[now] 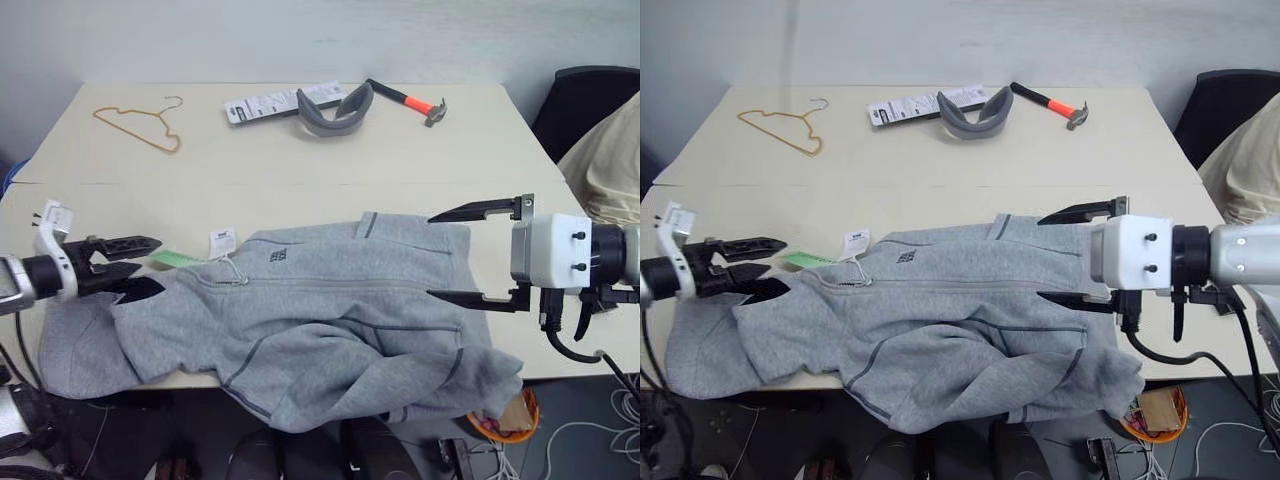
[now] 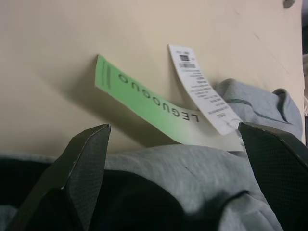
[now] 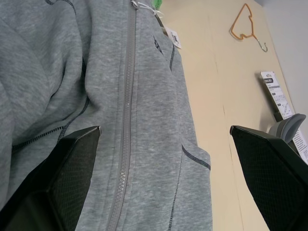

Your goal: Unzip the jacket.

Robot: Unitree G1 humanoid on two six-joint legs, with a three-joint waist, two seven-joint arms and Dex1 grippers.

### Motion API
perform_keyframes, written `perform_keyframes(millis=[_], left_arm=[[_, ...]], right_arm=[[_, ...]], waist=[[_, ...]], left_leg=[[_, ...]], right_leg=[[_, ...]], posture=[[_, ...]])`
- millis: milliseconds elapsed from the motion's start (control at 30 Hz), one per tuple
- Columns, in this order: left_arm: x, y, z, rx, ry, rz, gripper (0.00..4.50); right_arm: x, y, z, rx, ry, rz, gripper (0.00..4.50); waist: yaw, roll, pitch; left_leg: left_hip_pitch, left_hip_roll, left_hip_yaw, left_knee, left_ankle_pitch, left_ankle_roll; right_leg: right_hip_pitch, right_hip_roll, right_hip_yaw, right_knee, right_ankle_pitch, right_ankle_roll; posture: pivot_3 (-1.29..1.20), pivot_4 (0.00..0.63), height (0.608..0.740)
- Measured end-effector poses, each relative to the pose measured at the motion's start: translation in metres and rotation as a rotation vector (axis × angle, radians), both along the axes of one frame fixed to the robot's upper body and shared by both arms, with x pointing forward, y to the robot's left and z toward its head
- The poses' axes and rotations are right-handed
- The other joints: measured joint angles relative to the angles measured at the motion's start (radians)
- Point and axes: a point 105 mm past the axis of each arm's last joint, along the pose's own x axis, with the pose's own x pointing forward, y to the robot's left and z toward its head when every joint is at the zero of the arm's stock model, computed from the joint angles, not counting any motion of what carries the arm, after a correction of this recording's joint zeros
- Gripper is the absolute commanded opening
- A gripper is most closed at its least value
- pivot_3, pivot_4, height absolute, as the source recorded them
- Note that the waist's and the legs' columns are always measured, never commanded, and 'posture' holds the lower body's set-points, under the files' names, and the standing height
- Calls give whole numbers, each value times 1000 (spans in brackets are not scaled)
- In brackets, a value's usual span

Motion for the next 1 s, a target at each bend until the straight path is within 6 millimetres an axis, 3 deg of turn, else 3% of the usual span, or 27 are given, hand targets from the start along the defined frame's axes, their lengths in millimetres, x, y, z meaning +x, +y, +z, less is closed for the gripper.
perform_keyframes(millis=[433, 667, 1000], left_arm=[[34, -29, -13, -29, 33, 4, 4481], [55, -45, -16, -40, 2, -3, 4481], [57, -50, -16, -29, 17, -32, 4481]], right_arm=[[-4, 3, 7, 66, 17, 24, 4500], [-12, 8, 17, 141, 49, 33, 4500], [-15, 11, 20, 179, 84, 28, 4500]], waist=[[1, 0, 0], [27, 0, 0], [36, 1, -1]], left_leg=[[0, -2, 0, 1, 0, 0], [2, -3, -1, 2, 0, 0], [2, -3, -2, 2, 1, 1]], right_leg=[[0, 0, 0, 1, 0, 0], [2, -1, -1, 3, 0, 0], [3, -3, -2, 2, 0, 1]], posture=[[0, 150, 740], [0, 150, 740], [0, 150, 740]])
